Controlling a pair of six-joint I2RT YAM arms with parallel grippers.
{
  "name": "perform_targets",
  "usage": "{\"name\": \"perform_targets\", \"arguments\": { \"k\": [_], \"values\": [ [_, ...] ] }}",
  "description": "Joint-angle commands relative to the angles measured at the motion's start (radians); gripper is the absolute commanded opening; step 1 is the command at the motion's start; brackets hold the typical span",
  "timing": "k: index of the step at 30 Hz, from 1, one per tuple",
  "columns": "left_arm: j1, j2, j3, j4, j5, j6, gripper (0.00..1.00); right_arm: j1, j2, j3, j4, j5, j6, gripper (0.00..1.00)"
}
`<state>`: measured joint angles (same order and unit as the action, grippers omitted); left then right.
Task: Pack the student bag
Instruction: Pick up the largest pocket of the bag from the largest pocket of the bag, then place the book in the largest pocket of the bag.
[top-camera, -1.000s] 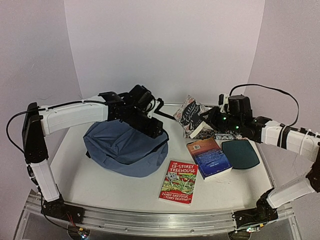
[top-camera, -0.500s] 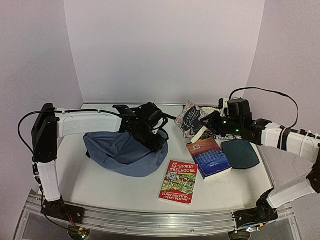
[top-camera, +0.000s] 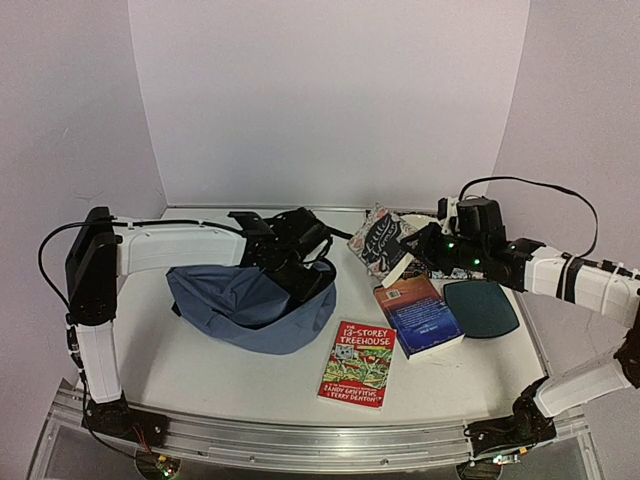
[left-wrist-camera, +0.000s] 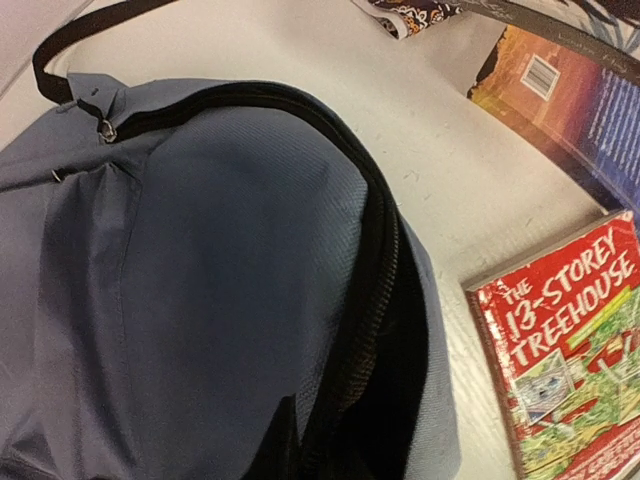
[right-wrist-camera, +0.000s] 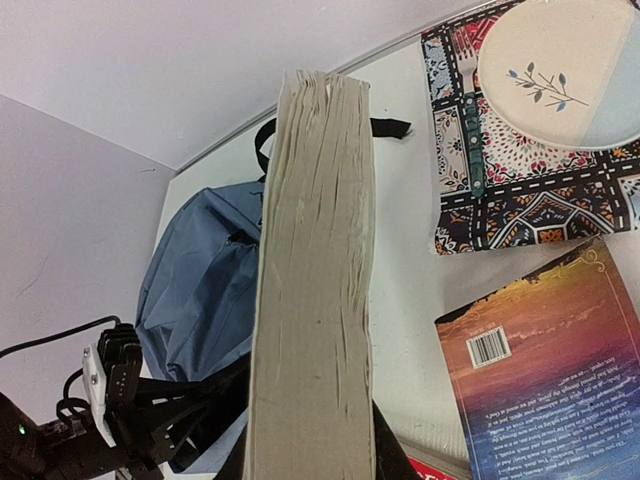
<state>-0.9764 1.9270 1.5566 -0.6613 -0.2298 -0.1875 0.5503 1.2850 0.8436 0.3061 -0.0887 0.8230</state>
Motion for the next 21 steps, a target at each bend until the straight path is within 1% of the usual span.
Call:
{"name": "perform_targets", "arguments": {
  "k": [1,2,7,13,17,20,21],
  "values": [
    [0.005,-0.071,0.062,-0.068,-0.124,0.013,0.02,0.002,-0.017,0.049,0.100,-0.054,0.031,0.00],
    [0.008,-0.088,0.077,-0.083,-0.178,0.013,0.00,0.002,-0.009,0.052,0.100,-0.075,0.056,0.00],
    [0.041,-0.124,0.126,-0.106,-0.234,0.023,0.00,0.002,0.014,0.030,0.147,-0.125,0.147,0.00],
    [0.090,-0.139,0.195,-0.116,-0.240,0.037,0.00,0.007,0.052,-0.020,0.283,-0.199,0.307,0.00],
    [0.102,-0.149,0.253,-0.118,-0.231,0.043,0.00,0.034,0.089,-0.018,0.338,-0.230,0.378,0.00],
    [0.102,-0.154,0.281,-0.118,-0.221,0.050,0.00,0.057,0.112,-0.006,0.358,-0.237,0.400,0.00],
    [0.102,-0.160,0.295,-0.118,-0.211,0.048,0.00,0.080,0.131,0.004,0.378,-0.237,0.417,0.00]
  ]
}}
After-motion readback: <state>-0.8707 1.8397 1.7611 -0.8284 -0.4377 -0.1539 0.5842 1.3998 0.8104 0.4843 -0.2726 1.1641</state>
